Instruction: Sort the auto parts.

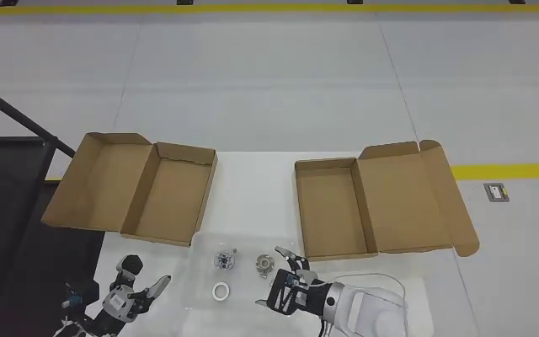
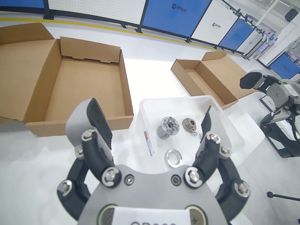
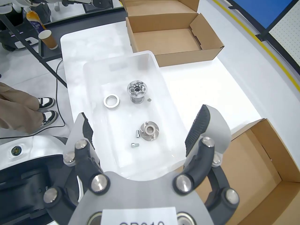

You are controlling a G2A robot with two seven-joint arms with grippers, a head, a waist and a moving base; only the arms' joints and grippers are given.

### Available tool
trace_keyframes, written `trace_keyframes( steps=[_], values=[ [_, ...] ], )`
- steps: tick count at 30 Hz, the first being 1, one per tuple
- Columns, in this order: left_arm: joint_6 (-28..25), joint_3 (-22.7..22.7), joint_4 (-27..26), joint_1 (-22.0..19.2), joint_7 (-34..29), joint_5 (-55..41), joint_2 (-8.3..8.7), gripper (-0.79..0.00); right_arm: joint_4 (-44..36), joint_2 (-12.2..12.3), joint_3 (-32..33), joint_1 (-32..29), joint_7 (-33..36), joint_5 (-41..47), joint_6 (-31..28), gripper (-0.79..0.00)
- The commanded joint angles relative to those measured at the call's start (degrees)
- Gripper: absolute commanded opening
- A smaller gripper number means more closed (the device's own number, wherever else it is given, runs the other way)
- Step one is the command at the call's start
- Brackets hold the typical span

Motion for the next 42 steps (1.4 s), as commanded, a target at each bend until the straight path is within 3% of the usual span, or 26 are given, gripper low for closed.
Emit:
trace_keyframes(
  steps=[1,8,15,24,28,31,33,38,40,42],
  values=[
    [0.0,0.0,0.0,0.0,0.0,0.0,0.0,0.0,0.0,0.0,0.0,0.0,0.0,0.0,0.0,0.0],
    [-0.2,0.2,-0.1,-0.4,-0.9,-0.8,0.01,0.0,0.9,0.0,-2.2,0.8,0.6,-3.7,-2.0,0.0],
    [1.3,0.2,-0.1,-0.5,-1.2,-1.0,-0.09,0.0,10.2,-2.7,-10.6,10.8,9.4,-1.7,-0.8,0.0],
    [1.3,0.2,-0.1,-0.5,-1.2,-1.0,-0.09,0.0,21.8,-6.0,-16.9,20.1,12.7,3.2,1.3,0.0],
    [1.3,0.2,-0.1,-0.5,-1.2,-1.0,-0.09,0.0,24.3,-6.8,-18.5,21.5,14.7,2.7,1.8,-0.083],
    [1.3,0.2,-0.1,-0.5,-1.2,-1.0,-0.09,0.0,26.5,-7.3,-18.7,22.3,15.9,4.2,3.0,-0.102],
    [1.3,0.2,-0.1,-0.5,-1.2,-1.0,-0.09,0.0,27.8,-7.7,-19.1,23.1,16.6,4.9,3.1,-0.194],
    [1.3,0.2,-0.1,-0.5,-1.2,-1.0,-0.09,0.0,31.6,-8.8,-20.3,25.1,18.5,5.2,4.6,-0.215],
    [1.3,0.2,-0.1,-0.5,-1.2,-1.0,-0.09,0.0,32.8,-9.2,-20.6,25.7,19.5,5.3,5.8,-0.366],
    [1.3,0.2,-0.1,-0.5,-1.2,-1.0,-0.09,0.0,33.8,-9.6,-21.0,26.3,20.8,5.3,7.0,-0.354]
  ],
)
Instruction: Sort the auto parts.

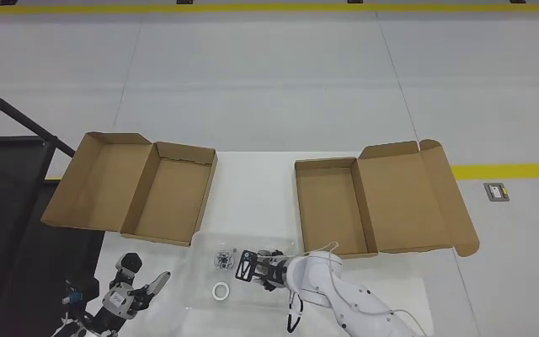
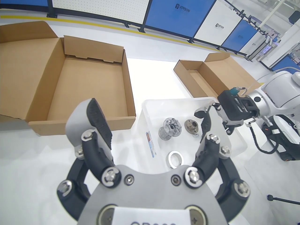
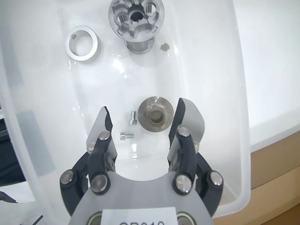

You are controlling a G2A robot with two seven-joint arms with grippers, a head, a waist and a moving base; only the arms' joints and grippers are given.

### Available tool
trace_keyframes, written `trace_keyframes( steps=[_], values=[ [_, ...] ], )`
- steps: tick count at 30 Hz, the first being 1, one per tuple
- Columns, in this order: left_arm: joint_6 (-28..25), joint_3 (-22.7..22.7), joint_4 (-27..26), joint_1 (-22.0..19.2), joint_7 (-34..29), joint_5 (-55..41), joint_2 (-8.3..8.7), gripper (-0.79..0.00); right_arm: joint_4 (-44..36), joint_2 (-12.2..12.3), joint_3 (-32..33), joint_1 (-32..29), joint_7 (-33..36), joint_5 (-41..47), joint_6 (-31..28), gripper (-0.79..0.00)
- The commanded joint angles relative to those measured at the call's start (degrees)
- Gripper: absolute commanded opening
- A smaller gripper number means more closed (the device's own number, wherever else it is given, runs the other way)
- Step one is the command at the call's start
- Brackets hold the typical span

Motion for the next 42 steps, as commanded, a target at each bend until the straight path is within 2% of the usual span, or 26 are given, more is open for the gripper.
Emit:
trace_keyframes(
  steps=[1,9,23,33,35,36,37,38,42],
  values=[
    [0.0,0.0,0.0,0.0,0.0,0.0,0.0,0.0,0.8,-0.4,-0.4,0.5,0.9,0.0,0.8,-0.391],
    [0.0,0.0,0.0,0.0,0.0,0.0,0.0,0.0,4.2,-1.8,-1.6,2.3,3.1,0.0,2.7,-0.468],
    [0.0,0.0,0.0,0.0,0.0,0.0,0.0,0.0,6.0,-3.5,-2.5,3.2,5.7,-0.3,3.7,-0.468],
    [0.0,0.0,0.0,0.0,0.0,0.0,0.0,0.0,8.0,-4.9,-3.2,4.2,6.8,-0.9,5.4,-0.52],
    [0.0,0.0,0.0,0.0,0.0,0.0,0.0,0.0,8.4,-5.2,-3.3,4.3,6.8,-0.9,5.4,-0.579],
    [0.0,0.0,0.0,0.0,0.0,0.0,0.0,0.0,8.6,-5.3,-3.3,4.4,6.9,-0.9,5.4,-0.646],
    [0.0,0.0,0.0,0.0,0.0,0.0,0.0,0.0,8.8,-5.4,-3.3,4.5,6.9,-0.9,5.3,-0.76],
    [0.0,0.0,0.0,0.0,0.0,0.0,0.0,0.0,9.0,-5.5,-3.3,4.6,6.8,-0.8,5.2,-0.785],
    [0.0,0.0,0.0,0.0,0.0,0.0,0.0,0.0,9.1,-5.7,-2.5,4.6,5.7,-0.6,4.9,-0.785]
  ],
)
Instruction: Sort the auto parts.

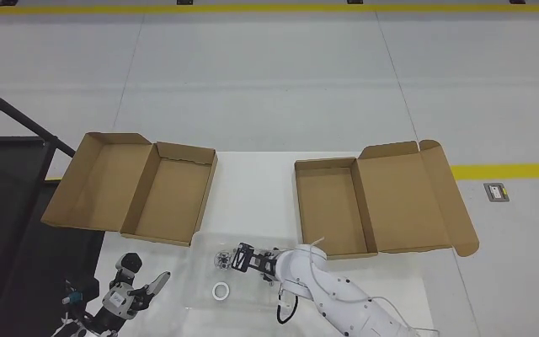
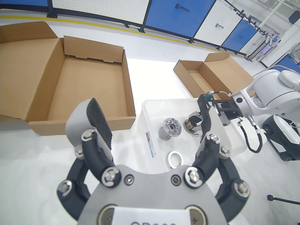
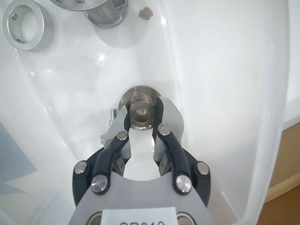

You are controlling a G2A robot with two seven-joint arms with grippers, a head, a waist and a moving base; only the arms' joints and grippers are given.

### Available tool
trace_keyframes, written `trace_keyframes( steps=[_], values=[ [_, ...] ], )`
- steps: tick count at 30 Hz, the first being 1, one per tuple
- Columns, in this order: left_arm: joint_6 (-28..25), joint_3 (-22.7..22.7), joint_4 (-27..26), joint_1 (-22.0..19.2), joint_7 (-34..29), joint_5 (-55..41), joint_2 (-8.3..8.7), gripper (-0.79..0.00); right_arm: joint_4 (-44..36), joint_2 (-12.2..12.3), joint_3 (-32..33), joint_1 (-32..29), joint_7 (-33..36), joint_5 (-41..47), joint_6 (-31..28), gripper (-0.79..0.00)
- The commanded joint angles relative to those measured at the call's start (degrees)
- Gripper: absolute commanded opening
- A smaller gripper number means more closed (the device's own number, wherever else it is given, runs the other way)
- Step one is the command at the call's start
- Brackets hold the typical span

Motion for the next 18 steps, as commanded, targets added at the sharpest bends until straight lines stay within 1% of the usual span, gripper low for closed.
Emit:
trace_keyframes(
  steps=[1,5,7,12,18],
  values=[
    [0.0,0.0,0.0,0.0,0.0,0.0,0.0,0.0,-0.7,0.1,0.7,-0.3,-0.7,-0.2,0.0,-0.785],
    [0.0,0.0,0.0,0.0,0.0,0.0,0.0,0.0,-4.6,1.2,3.5,-2.4,-3.7,-0.5,-2.0,-0.785],
    [0.0,0.0,0.0,0.0,0.0,0.0,0.0,0.0,-7.0,2.2,5.6,-4.1,-6.8,-0.3,-5.1,-0.785],
    [0.0,0.0,0.0,0.0,0.0,0.0,0.0,0.0,-13.9,4.6,11.0,-8.7,-12.9,-1.7,-10.6,-0.785],
    [0.0,0.0,0.0,0.0,0.0,0.0,0.0,0.0,-23.0,7.1,17.6,-15.2,-21.3,-4.4,-15.0,-0.785]
  ],
)
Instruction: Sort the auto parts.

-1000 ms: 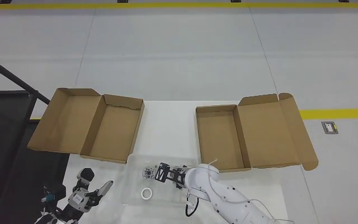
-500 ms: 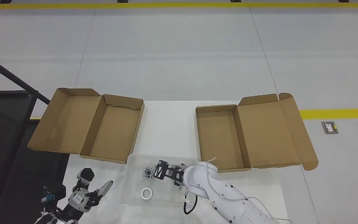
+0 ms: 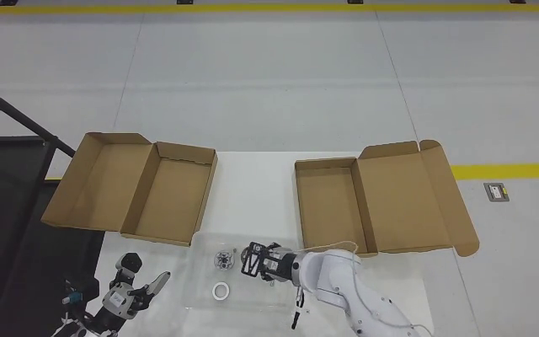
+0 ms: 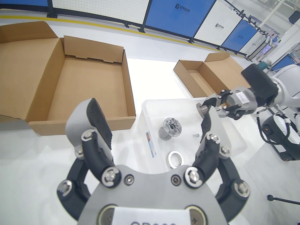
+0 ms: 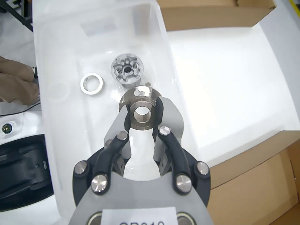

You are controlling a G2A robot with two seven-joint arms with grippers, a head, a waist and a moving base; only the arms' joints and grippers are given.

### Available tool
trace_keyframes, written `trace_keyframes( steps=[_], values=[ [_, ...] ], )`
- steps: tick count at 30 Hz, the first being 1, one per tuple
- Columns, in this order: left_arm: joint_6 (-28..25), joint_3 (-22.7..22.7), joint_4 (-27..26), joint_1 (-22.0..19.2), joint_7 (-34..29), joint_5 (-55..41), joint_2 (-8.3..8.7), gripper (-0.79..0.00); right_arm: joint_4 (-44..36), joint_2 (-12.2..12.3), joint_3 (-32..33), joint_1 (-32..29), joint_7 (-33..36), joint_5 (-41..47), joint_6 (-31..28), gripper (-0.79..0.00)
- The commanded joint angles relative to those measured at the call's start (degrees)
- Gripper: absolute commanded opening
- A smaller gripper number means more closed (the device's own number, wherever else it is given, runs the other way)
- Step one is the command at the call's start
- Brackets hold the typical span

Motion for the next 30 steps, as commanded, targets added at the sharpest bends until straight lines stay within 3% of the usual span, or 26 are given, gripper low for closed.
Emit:
trace_keyframes(
  steps=[1,13,22,25,30],
  values=[
    [0.0,0.0,0.0,0.0,0.0,0.0,0.0,0.0,-2.8,0.7,2.3,-2.1,-3.7,-0.5,-1.6,-0.785],
    [0.0,0.0,0.0,0.0,0.0,0.0,0.0,0.0,-11.4,4.6,16.7,-10.5,-37.1,-1.7,-14.8,-0.785],
    [0.0,0.0,0.0,0.0,0.0,0.0,0.0,0.0,-11.2,4.8,17.3,-10.8,-37.8,-3.0,-15.1,-0.785],
    [0.0,0.0,0.0,0.0,0.0,0.0,0.0,0.0,-13.8,4.7,15.4,-11.4,-33.8,-4.7,-12.0,-0.785],
    [0.0,0.0,0.0,0.0,0.0,0.0,0.0,0.0,-15.5,4.5,17.6,-12.7,-35.8,-0.6,-3.6,-0.785]
  ],
)
